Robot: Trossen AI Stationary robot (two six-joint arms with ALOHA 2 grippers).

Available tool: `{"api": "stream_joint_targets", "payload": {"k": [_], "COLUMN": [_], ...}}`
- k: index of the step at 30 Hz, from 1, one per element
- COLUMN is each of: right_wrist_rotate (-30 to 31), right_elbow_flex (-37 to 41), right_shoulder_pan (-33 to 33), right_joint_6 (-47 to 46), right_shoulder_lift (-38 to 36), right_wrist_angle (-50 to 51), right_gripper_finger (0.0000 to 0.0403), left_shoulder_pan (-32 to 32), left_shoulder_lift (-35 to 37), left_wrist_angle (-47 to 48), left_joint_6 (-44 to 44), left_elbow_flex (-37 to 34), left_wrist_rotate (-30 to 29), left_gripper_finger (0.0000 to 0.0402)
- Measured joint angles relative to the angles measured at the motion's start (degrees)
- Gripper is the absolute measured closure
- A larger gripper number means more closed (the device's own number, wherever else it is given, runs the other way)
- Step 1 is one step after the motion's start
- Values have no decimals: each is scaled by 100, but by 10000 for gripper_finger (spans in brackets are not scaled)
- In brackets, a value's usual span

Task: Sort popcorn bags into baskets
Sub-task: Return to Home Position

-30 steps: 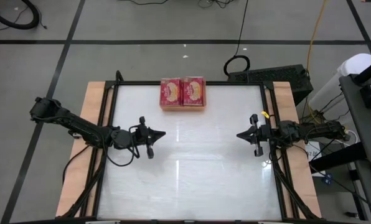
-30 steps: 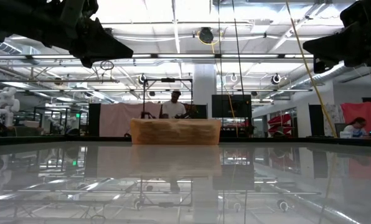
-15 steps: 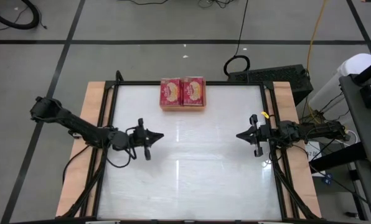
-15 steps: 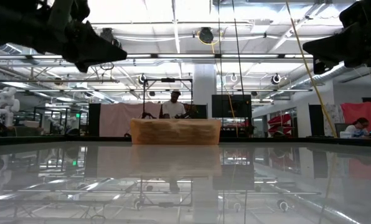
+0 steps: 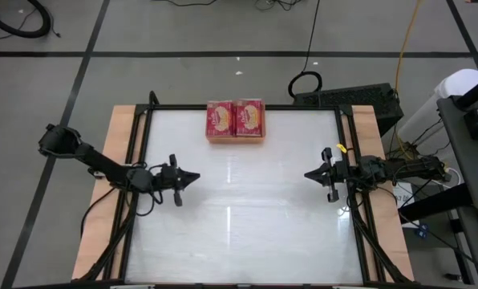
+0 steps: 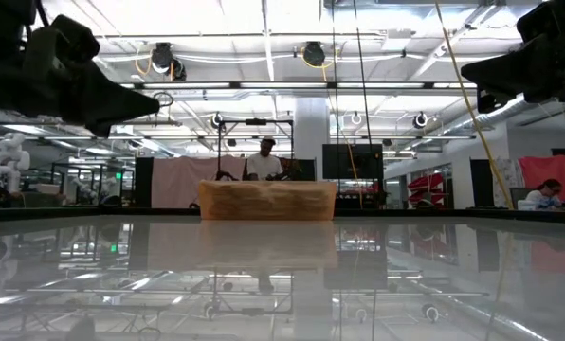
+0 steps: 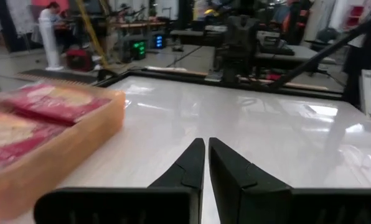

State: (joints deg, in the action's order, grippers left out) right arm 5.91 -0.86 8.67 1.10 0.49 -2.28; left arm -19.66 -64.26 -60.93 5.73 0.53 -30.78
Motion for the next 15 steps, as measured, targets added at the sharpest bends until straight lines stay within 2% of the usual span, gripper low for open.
{"api": "stream_joint_targets", "payload": {"k": [6,10,15], "right_wrist_rotate": [0,0,2], "right_elbow_flex": [0,0,0], "right_shoulder_pan": [0,0,0], "right_joint_6": [0,0,0], "right_shoulder_lift": [2,2,2], "right_wrist_angle": [-7,-20,-38], "right_gripper_finger": [397,397,397], "left_shoulder_pan": [1,-40,-59], "left_shoulder_lift": [655,1620,3133], "left_wrist_angle": [449,954,2352], "left_joint_6": [-607,-917,-1164], "left_elbow_flex": [-2,-2,-2], "left_wrist_rotate": [566,916,904], "left_gripper_finger": [376,376,376]}}
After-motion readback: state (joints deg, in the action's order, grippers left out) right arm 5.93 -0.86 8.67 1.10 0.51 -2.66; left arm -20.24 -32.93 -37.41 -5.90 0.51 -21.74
